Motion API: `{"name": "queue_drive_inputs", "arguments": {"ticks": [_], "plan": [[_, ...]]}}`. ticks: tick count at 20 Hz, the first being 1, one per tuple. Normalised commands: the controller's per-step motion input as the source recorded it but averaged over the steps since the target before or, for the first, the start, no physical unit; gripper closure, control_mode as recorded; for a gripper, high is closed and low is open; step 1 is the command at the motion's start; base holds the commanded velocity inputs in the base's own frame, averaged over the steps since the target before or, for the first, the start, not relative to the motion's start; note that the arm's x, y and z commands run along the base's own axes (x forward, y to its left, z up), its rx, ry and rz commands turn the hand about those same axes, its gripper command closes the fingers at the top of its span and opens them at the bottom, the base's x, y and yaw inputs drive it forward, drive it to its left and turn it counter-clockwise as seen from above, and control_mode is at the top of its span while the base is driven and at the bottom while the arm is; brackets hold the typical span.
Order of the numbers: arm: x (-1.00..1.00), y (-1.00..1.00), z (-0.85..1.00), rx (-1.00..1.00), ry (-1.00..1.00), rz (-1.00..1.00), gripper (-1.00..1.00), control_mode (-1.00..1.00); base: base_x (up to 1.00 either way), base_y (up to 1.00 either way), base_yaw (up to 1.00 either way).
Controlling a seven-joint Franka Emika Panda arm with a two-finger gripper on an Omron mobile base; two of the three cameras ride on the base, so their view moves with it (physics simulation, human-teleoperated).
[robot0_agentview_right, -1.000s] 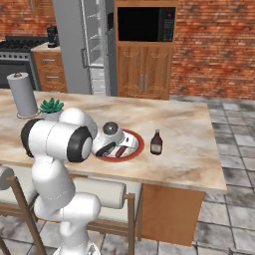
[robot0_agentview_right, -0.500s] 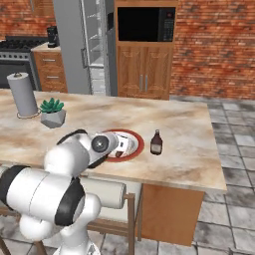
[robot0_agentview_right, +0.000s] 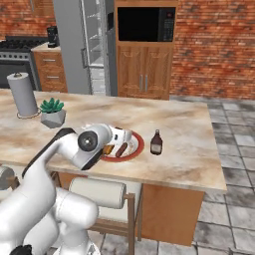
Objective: Move the hot dog bun to the plate on the dining table and place the condiment next to that plate. Then navigate to the fridge and take the sausage and place it on the plate as well.
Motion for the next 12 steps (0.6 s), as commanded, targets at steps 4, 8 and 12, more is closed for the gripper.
{"name": "queue_drive_inputs", "arguments": {"ticks": [4, 8, 12], "plan": [[-0.67, 0.04, 0.99, 0.00, 0.08, 0.00, -1.00, -1.00, 0.00, 0.00, 0.00], [-0.76, 0.04, 0.66, 0.00, 0.25, -0.05, -1.00, -1.00, 0.00, 0.00, 0.00], [-0.76, 0.09, 0.28, 0.00, 0.31, -0.06, -1.00, -1.00, 0.00, 0.00, 0.00]]}}
